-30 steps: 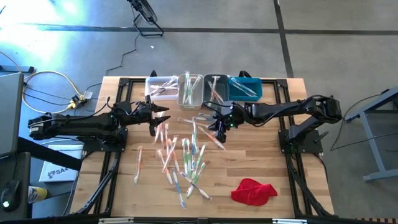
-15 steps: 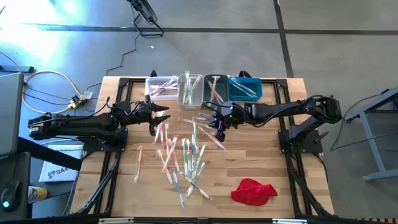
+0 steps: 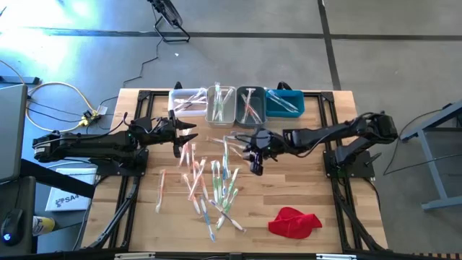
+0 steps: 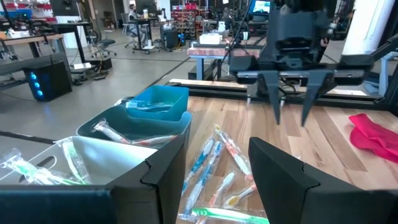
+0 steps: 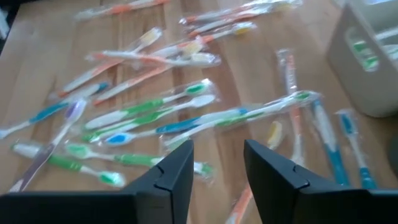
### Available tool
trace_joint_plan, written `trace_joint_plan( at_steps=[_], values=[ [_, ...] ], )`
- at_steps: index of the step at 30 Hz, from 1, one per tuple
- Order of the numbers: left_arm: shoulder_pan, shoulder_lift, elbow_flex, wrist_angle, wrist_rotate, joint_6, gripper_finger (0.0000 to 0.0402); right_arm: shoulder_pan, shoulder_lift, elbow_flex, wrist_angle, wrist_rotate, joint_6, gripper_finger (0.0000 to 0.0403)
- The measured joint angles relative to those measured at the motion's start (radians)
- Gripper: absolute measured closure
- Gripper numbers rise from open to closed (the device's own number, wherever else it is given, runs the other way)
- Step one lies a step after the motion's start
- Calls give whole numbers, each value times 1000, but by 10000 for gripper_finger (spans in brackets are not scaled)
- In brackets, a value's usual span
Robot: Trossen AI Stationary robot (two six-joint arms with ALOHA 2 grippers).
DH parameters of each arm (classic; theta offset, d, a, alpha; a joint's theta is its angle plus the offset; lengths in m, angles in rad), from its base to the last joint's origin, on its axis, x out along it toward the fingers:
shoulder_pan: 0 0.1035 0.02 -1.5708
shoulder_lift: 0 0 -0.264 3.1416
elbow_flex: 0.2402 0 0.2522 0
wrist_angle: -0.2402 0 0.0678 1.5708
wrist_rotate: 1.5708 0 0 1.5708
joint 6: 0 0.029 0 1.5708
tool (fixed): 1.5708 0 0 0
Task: Pick & Place Toothbrushes
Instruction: Put the orange toothbrush into the dark green bin
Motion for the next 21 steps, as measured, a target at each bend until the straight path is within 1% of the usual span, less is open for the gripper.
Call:
trace_joint_plan(
  at_steps=[5, 9, 14, 21],
  values=[
    [0, 0, 0, 0, 0, 0, 230, 29, 1, -1, -24, 11, 9, 264],
    [0, 0, 0, 0, 0, 0, 230, 29, 1, -1, -46, 40, 36, 263],
    [0, 0, 0, -1, 0, 0, 230, 24, 1, -3, -70, 43, 51, 264],
    [0, 0, 0, -1, 0, 0, 230, 24, 1, -72, -71, 56, 133, 275]
  ],
)
